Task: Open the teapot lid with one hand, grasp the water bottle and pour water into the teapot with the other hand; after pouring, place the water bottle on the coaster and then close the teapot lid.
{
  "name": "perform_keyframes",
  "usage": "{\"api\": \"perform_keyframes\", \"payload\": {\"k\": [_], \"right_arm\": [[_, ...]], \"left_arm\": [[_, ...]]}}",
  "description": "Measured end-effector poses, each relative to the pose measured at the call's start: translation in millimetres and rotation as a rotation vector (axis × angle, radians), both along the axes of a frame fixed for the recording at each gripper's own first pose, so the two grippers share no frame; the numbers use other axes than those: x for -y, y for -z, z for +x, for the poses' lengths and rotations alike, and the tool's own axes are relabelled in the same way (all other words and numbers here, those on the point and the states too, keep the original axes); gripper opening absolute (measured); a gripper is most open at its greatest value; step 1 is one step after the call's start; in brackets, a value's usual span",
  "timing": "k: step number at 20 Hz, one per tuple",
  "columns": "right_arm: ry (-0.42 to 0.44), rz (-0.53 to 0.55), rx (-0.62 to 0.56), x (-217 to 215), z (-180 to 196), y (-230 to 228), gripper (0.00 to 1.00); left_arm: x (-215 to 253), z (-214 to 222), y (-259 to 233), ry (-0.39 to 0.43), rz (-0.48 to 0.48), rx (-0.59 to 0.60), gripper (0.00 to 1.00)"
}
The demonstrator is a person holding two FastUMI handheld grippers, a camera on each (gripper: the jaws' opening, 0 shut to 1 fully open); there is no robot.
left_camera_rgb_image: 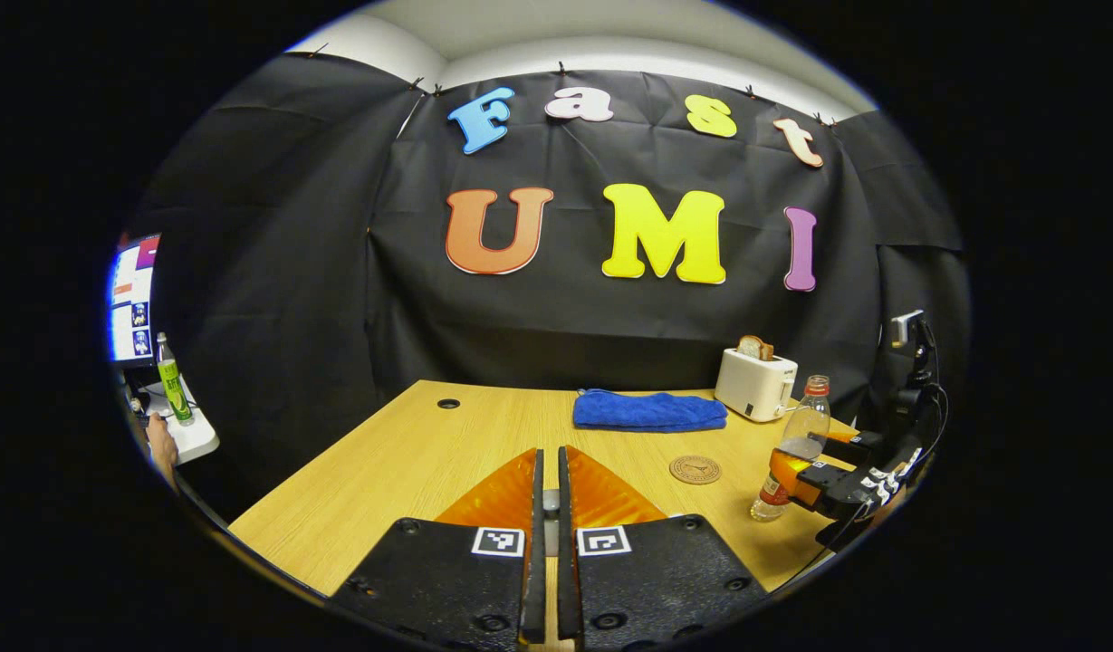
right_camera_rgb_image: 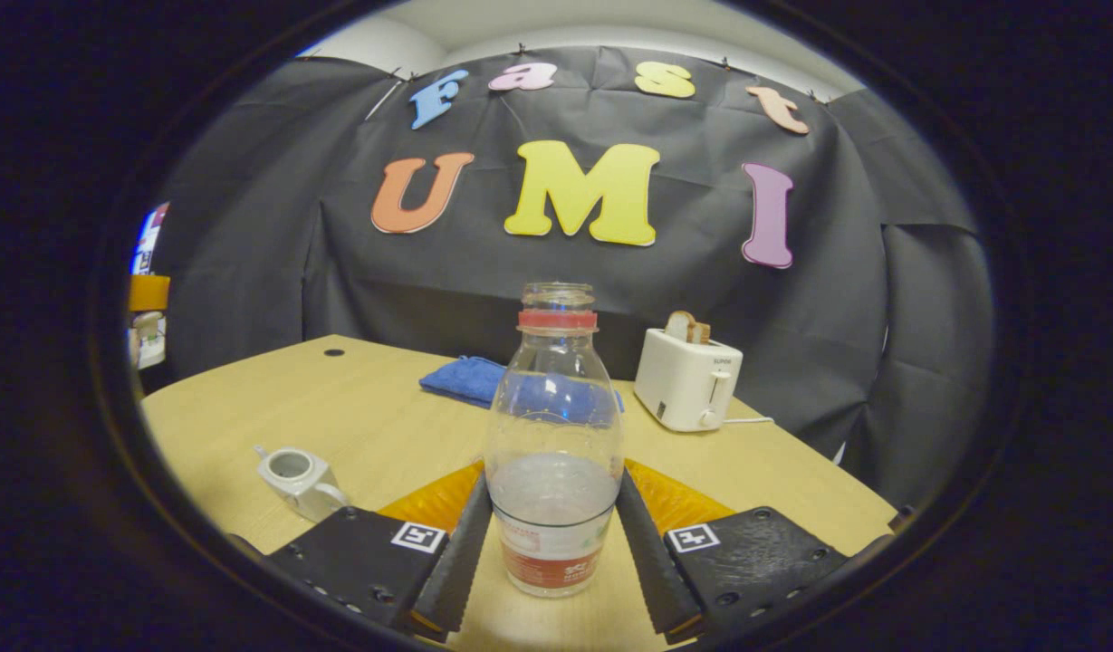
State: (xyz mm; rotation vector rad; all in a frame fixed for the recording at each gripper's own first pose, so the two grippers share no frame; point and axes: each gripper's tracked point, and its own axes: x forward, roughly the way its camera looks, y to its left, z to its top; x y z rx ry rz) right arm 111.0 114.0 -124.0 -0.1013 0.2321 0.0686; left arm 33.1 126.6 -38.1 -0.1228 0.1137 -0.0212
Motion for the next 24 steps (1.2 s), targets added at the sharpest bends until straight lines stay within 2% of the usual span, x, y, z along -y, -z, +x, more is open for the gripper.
{"api": "perform_keyframes", "payload": {"k": [7, 13, 21, 24], "right_arm": [[0.035, -0.236, 0.028, -6.9, -1.5, -8.5, 0.73], [0.032, -0.46, 0.026, -23.7, -0.6, -3.8, 0.74], [0.076, -0.861, 0.156, -34.0, 7.2, -21.2, 0.74], [0.045, -0.96, 0.192, -50.4, 5.0, -19.4, 0.74]], "left_arm": [[-9.1, -9.0, -7.2, -0.003, 0.042, 0.017, 0.07], [-15.5, -10.1, -5.0, 0.003, 0.03, 0.015, 0.07], [-30.3, -10.6, -0.1, -0.018, 0.013, -0.002, 0.07], [-36.2, -10.2, 3.2, -0.03, 0.01, -0.018, 0.07]]}}
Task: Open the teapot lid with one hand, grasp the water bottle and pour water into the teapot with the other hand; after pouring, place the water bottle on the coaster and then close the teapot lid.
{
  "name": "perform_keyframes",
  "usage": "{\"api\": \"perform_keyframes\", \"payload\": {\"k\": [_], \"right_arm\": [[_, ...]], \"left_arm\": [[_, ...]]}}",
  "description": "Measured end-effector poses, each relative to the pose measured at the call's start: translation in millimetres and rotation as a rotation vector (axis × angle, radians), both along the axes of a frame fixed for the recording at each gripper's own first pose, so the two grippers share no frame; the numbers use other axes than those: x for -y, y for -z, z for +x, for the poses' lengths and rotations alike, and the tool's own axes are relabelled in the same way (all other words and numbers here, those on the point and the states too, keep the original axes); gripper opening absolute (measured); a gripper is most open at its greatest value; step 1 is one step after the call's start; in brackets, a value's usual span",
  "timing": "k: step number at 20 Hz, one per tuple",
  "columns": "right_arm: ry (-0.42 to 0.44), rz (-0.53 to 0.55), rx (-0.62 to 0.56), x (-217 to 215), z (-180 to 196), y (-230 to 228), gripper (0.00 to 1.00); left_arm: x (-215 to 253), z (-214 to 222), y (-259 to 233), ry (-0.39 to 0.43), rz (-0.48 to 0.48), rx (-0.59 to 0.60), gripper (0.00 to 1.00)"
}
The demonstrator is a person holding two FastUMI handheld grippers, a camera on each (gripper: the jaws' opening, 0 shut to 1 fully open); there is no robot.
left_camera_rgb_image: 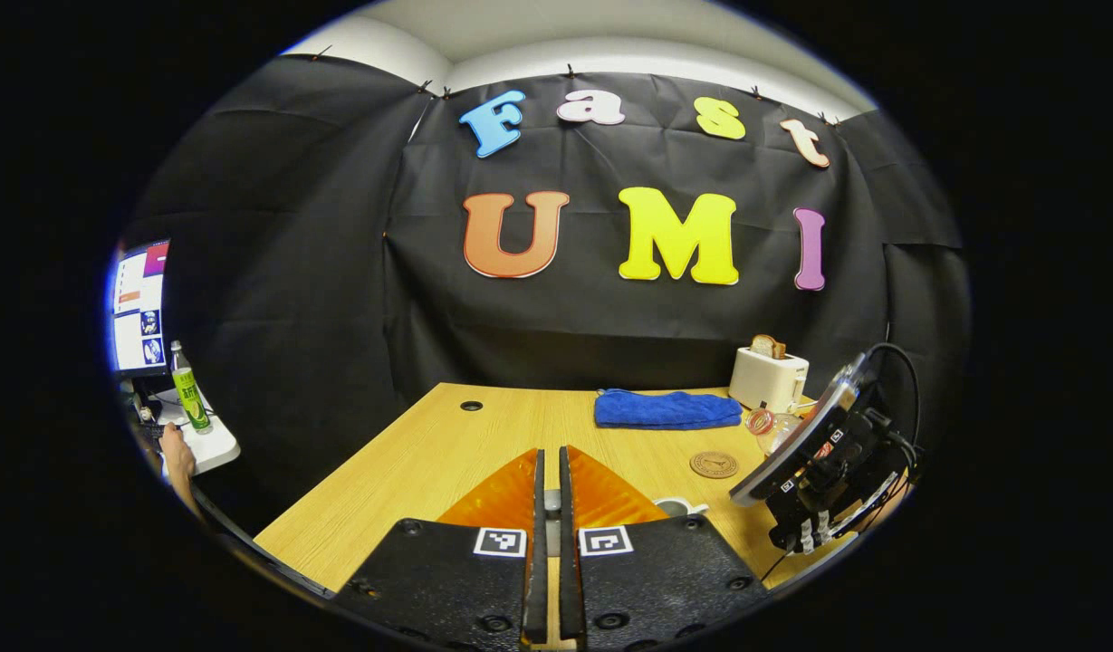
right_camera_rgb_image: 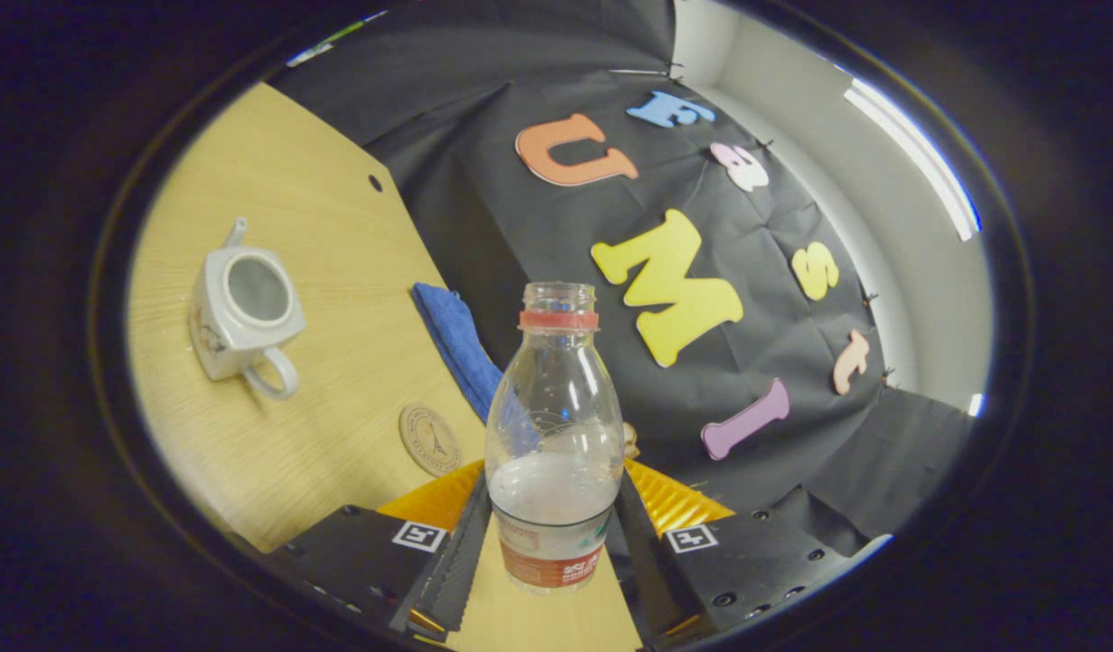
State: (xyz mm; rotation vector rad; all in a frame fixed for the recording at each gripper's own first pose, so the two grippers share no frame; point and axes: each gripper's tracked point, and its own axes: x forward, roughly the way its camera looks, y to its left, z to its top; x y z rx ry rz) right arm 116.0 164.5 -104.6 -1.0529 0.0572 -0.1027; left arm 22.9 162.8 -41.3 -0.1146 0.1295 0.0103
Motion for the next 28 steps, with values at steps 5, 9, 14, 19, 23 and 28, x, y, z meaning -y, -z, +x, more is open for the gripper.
{"api": "perform_keyframes", "payload": {"k": [5, 9, 14, 19, 23, 28], "right_arm": [[-0.027, -0.163, -0.023, -11.7, -1.9, 12.5, 0.74], [-0.018, -0.301, -0.018, -13.2, -0.9, 17.9, 0.74], [-0.05, -0.473, -0.015, -23.4, 4.3, 6.2, 0.73], [-0.092, -0.588, 0.015, -37.6, -2.5, 4.6, 0.73], [-0.1, -0.673, 0.029, -42.6, -4.1, 2.6, 0.74], [-0.125, -0.755, 0.052, -54.1, -9.5, 1.3, 0.73]], "left_arm": [[0.9, -0.3, -2.4, 0.004, 0.013, 0.01, 0.07], [7.8, -0.2, -5.3, 0.022, 0.027, 0.02, 0.07], [8.9, -2.1, -5.3, 0.033, 0.052, 0.023, 0.07], [9.5, -0.7, -2.0, 0.037, 0.062, 0.013, 0.07], [9.8, -0.8, -1.3, 0.038, 0.073, 0.01, 0.07], [9.3, -0.9, 0.8, 0.036, 0.086, 0.004, 0.07]]}}
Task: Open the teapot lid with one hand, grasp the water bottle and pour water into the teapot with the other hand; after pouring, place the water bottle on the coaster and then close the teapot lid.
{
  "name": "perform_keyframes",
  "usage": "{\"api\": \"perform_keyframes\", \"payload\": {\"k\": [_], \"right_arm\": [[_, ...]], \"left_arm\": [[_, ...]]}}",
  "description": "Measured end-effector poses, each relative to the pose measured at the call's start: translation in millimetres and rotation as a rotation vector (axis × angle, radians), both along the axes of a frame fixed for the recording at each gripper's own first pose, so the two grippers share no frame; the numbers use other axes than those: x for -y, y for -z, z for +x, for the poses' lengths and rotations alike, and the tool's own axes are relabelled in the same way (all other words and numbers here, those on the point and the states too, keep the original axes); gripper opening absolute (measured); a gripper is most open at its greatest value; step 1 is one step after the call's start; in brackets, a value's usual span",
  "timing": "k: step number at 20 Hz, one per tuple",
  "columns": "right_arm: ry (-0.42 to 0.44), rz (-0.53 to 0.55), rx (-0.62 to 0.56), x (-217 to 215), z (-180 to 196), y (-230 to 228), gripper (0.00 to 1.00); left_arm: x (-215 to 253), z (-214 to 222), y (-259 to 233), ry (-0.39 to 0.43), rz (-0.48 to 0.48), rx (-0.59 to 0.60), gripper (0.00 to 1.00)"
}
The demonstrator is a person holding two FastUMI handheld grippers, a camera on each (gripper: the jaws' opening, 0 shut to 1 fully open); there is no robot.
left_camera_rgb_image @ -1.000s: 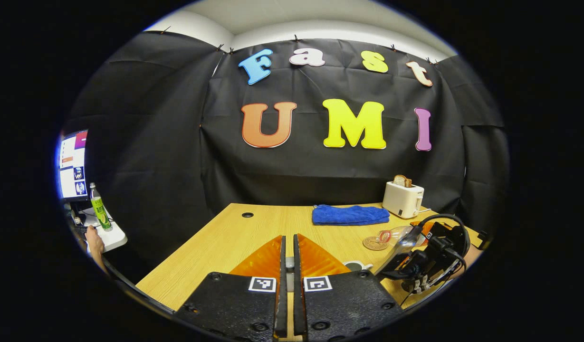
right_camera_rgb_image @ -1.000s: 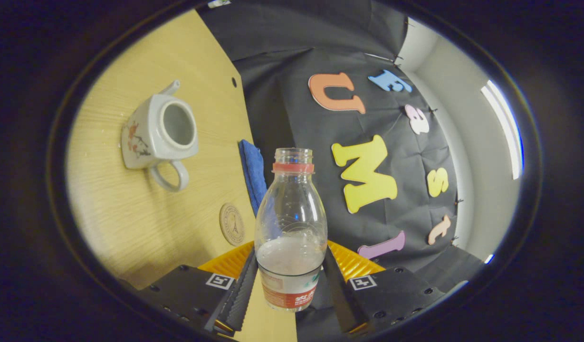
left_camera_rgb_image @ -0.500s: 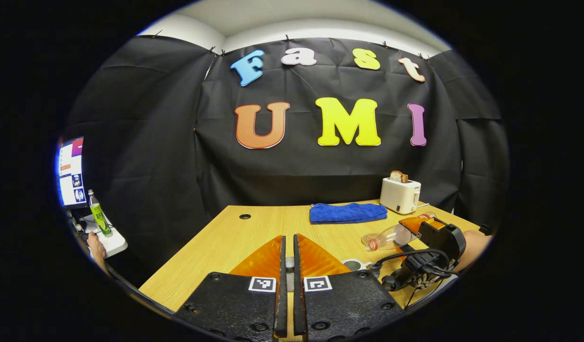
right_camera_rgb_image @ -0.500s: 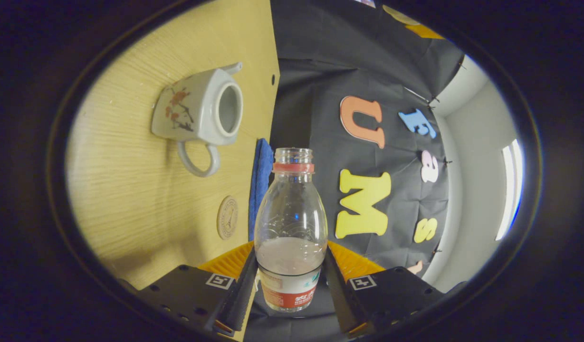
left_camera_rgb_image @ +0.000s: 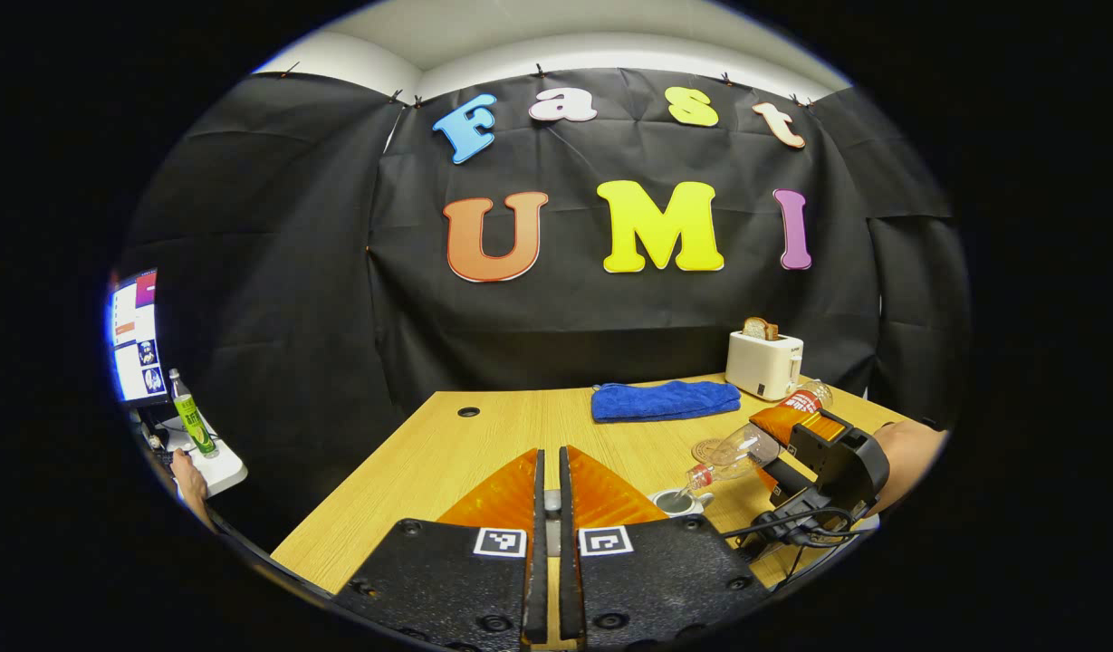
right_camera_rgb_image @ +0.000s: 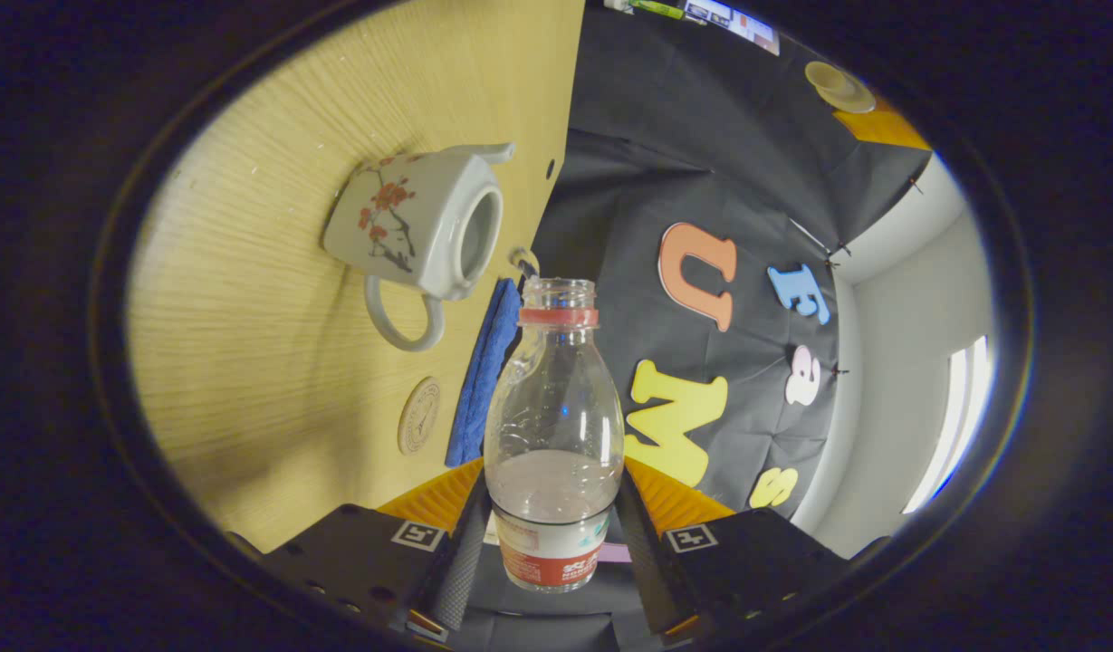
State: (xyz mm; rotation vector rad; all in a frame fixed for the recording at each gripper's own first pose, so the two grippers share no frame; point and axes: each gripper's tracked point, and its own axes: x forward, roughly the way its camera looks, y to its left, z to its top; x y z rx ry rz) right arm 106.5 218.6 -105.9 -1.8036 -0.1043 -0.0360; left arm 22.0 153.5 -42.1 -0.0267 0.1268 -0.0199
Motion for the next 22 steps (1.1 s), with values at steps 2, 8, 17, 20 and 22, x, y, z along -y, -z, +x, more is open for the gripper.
{"api": "perform_keyframes", "payload": {"k": [2, 8, 17, 20, 22], "right_arm": [[-0.004, -0.025, 0.007, -1.9, 2.0, -2.6, 0.73], [-0.02, -0.112, 0.041, -5.7, -0.6, -12.3, 0.73], [-0.049, -0.247, 0.118, -11.5, 1.0, -33.0, 0.73], [-0.061, -0.261, 0.144, -17.4, 0.9, -40.6, 0.73], [-0.076, -0.28, 0.175, -21.7, -2.2, -51.4, 0.73]], "left_arm": [[-0.3, -0.5, -1.2, -0.001, 0.001, 0.003, 0.07], [-1.1, -1.3, -2.6, -0.004, 0.003, 0.007, 0.07], [1.1, -0.9, -2.2, 0.002, 0.009, 0.006, 0.07], [0.1, -1.9, -2.2, -0.001, 0.005, 0.005, 0.07], [-0.1, -1.2, -3.5, -0.004, 0.008, 0.006, 0.07]]}}
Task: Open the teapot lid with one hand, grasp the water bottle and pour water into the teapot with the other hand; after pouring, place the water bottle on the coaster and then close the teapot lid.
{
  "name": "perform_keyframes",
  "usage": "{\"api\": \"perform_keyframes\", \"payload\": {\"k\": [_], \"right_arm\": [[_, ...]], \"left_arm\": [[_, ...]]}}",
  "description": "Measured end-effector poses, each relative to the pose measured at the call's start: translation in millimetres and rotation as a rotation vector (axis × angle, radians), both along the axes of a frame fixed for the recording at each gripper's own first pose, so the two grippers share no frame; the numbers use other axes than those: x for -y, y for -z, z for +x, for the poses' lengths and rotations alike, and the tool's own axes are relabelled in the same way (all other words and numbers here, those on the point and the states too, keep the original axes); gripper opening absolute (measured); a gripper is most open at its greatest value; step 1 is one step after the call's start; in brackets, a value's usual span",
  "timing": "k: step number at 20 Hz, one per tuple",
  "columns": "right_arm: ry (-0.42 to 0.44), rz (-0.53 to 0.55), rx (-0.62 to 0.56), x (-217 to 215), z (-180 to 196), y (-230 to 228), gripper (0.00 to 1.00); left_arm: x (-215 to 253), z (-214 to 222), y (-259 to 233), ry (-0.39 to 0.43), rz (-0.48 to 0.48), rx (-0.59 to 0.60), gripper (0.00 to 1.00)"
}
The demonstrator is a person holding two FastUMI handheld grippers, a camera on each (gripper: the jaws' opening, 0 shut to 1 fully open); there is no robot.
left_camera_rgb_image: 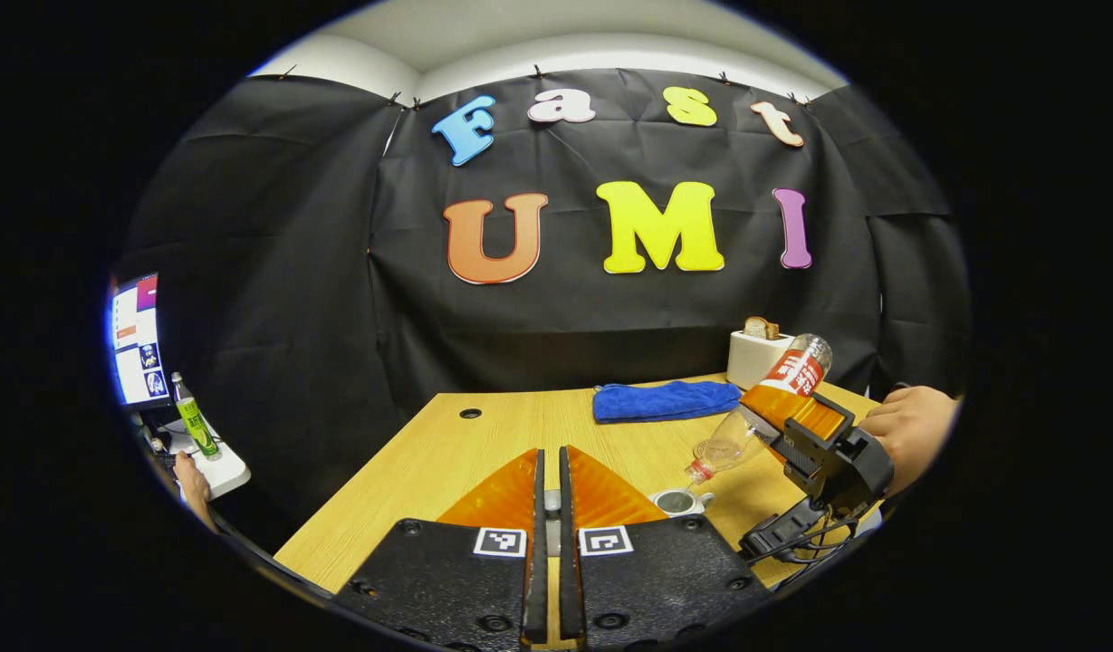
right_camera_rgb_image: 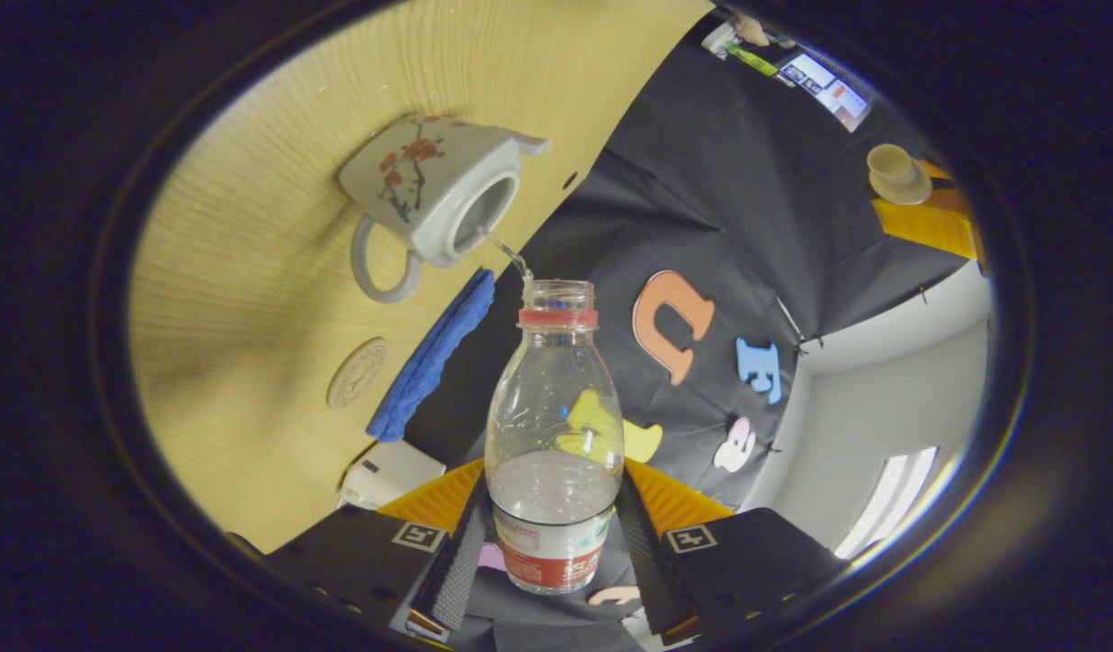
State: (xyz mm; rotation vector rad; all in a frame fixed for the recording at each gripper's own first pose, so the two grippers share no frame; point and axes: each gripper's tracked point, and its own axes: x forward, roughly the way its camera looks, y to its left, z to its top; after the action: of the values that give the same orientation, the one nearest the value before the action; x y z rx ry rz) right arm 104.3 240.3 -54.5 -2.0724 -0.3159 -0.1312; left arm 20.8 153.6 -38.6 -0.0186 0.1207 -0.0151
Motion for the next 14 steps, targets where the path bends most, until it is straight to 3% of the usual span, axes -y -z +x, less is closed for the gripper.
{"api": "perform_keyframes", "payload": {"k": [14], "right_arm": [[-0.05, -0.107, 0.095, -6.6, -2.6, -22.8, 0.73]], "left_arm": [[-6.0, 0.4, 3.8, -0.014, 0.001, -0.011, 0.07]]}}
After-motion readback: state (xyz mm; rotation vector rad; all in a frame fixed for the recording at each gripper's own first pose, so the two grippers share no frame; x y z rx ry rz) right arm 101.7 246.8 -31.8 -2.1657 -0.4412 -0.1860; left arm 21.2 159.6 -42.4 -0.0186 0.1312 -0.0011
